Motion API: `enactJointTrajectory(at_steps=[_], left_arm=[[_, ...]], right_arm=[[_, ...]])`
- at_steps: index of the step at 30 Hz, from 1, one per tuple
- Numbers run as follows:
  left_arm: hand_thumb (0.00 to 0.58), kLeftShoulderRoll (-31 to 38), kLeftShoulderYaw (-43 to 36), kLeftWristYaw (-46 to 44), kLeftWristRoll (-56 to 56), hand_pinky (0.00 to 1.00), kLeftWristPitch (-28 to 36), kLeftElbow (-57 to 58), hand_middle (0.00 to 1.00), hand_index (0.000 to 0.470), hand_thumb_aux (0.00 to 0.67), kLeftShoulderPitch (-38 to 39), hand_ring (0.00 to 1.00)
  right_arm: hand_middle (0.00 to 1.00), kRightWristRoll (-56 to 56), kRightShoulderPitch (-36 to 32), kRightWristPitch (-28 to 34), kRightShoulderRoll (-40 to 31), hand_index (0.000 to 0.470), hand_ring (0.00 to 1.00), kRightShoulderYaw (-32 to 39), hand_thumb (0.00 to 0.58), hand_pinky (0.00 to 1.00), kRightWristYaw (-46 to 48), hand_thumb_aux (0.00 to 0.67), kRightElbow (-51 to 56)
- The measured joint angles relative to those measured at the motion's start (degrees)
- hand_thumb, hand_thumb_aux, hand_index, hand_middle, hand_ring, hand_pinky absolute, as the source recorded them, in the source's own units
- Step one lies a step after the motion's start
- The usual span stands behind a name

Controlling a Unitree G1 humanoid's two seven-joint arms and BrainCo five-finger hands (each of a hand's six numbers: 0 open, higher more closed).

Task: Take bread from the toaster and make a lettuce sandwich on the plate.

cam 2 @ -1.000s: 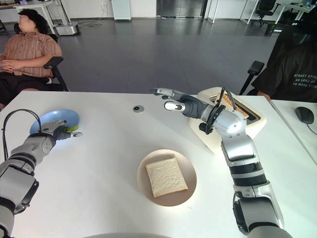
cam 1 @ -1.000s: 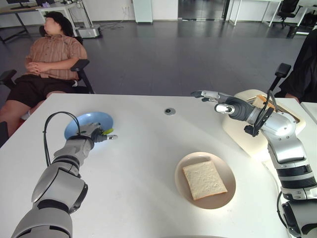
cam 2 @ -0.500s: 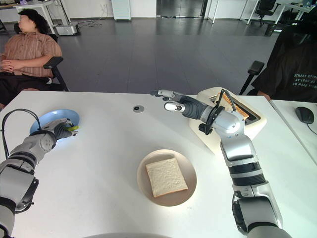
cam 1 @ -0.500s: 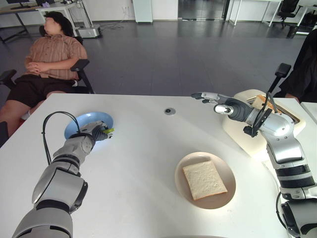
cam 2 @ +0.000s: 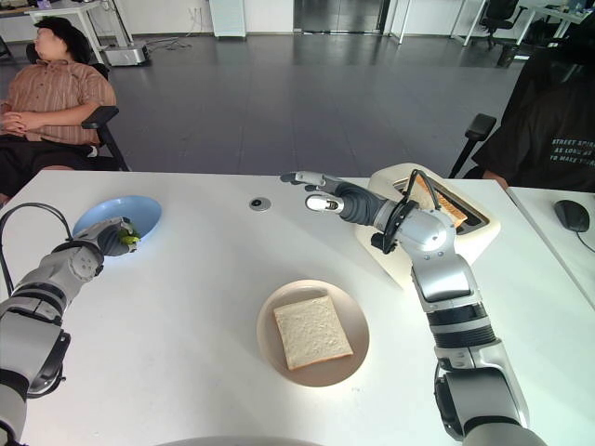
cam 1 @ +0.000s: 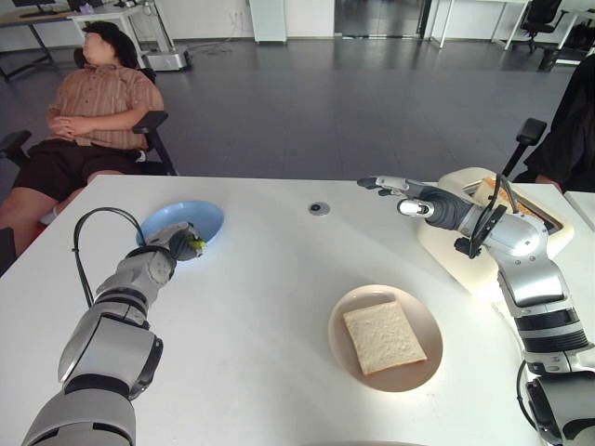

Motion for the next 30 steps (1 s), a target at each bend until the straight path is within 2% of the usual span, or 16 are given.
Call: enactJointTrajectory(at_steps=[14,20,30], left_arm=[[0.000,0.9,0.1,-2.0,-0.4,0.00,-1.9,-2.0,0.00,0.000,0.000,-0.4,0.00],[0.000,6.3,-5.3,6.2,8.2,0.00,9.4,-0.3,0.00,0.000,0.000,-2.9,0.00],[0.000,3.8,-10.4,7.1,13.0,0.00,12.5,1.6,0.00,0.000,0.000,-3.6,0.00]], right_arm=[[0.00,0.0,0.0,-0.1,0.0,0.000,0.00,0.0,0.000,0.00,-0.2,0.000,0.3],[0.00,0.0,0.0,-0.1,0.1,0.000,0.00,0.1,0.000,0.00,-0.2,0.000,0.4],[0.00,0.0,0.0,-0.1,0.1,0.000,0.00,0.1,0.000,0.00,-0.2,0.000,0.4]])
